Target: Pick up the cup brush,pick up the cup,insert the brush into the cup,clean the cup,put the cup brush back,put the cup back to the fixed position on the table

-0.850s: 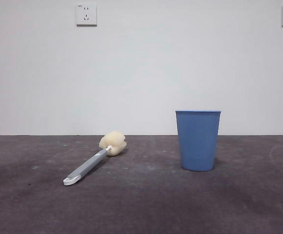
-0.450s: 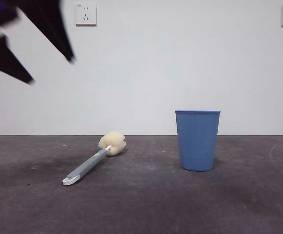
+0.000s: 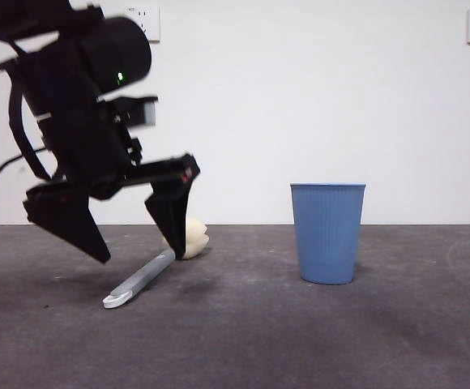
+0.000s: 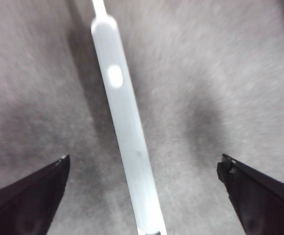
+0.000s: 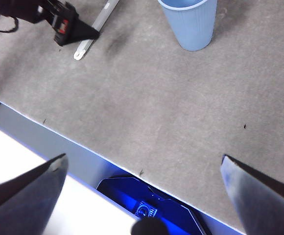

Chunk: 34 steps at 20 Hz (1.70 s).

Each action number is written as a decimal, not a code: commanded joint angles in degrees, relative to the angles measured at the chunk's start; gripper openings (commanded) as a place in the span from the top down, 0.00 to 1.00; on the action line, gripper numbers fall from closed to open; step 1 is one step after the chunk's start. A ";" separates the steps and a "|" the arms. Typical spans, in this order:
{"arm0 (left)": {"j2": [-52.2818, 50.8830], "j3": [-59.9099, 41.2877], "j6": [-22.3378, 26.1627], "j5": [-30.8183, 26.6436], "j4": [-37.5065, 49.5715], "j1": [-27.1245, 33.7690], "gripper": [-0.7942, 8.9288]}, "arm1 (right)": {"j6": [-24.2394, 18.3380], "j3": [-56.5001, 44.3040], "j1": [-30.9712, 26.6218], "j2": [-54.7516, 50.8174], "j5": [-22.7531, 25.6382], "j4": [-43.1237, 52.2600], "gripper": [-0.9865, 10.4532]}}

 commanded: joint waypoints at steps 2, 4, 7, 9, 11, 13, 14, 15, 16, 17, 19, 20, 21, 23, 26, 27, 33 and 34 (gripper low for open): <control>2.60 0.17 -2.14 -0.63 2.62 -0.24 0.36 | 0.39 0.09 0.20 0.02 -0.02 0.24 0.37; 3.72 0.17 -2.19 -1.79 2.86 -0.26 0.36 | 0.39 0.09 0.20 0.02 -0.02 0.24 0.37; 4.79 0.17 -2.21 -2.54 2.67 -0.26 0.36 | 0.39 0.09 0.20 0.02 -0.04 0.24 0.37; 4.79 0.17 -2.19 -3.08 2.45 -0.59 0.38 | 0.37 0.09 0.20 0.02 -0.02 0.24 0.37; 4.79 0.17 -2.16 -3.04 2.40 -0.87 0.51 | 0.37 0.09 0.20 0.02 -0.02 0.24 0.37; 4.79 0.17 -2.14 -2.73 2.27 -1.11 0.69 | 0.37 0.09 0.20 0.02 -0.02 0.24 0.37; 4.79 0.17 -2.16 -2.73 1.95 -1.20 0.71 | 0.39 0.09 0.20 0.02 -0.04 0.24 0.37; 4.79 0.17 -2.16 -2.71 1.49 -1.22 0.71 | 0.39 0.09 0.20 0.00 -0.04 0.24 0.37; 4.79 0.15 -2.16 -2.73 0.70 -1.22 0.72 | 0.39 0.09 0.20 0.00 -0.04 0.24 0.37; 4.90 0.15 -2.16 -2.73 0.15 -1.22 0.77 | 0.39 0.09 0.20 0.00 -0.04 0.24 0.37; 4.92 0.15 -2.21 -2.62 -0.61 -1.25 0.81 | 0.39 0.09 0.20 0.00 -0.07 0.22 0.37; 4.92 0.15 -2.23 -2.43 -0.81 -1.27 0.84 | 0.39 0.09 0.20 0.00 -0.07 0.22 0.37; 4.92 0.15 -2.60 -2.08 -1.07 -1.29 0.89 | 0.39 0.09 0.20 0.00 -0.07 0.24 0.37; 4.90 0.15 -3.26 -1.09 -1.42 -1.31 0.93 | 0.39 0.09 0.20 0.00 -0.07 0.22 0.37; 3.91 0.15 -3.04 -1.07 -3.32 -1.29 0.93 | 0.44 0.09 0.20 0.00 -0.28 0.24 0.37; 2.82 0.15 -2.91 -1.18 -4.20 -1.20 0.93 | 0.96 0.09 0.22 0.02 -0.57 0.31 0.37; -12.22 0.15 1.99 -0.96 -11.02 -0.90 0.93 | 8.59 0.07 0.57 5.01 -12.74 10.58 0.45; -15.45 0.15 2.80 -0.81 -13.27 -0.92 0.93 | 8.70 0.07 0.90 6.32 -11.58 13.14 0.45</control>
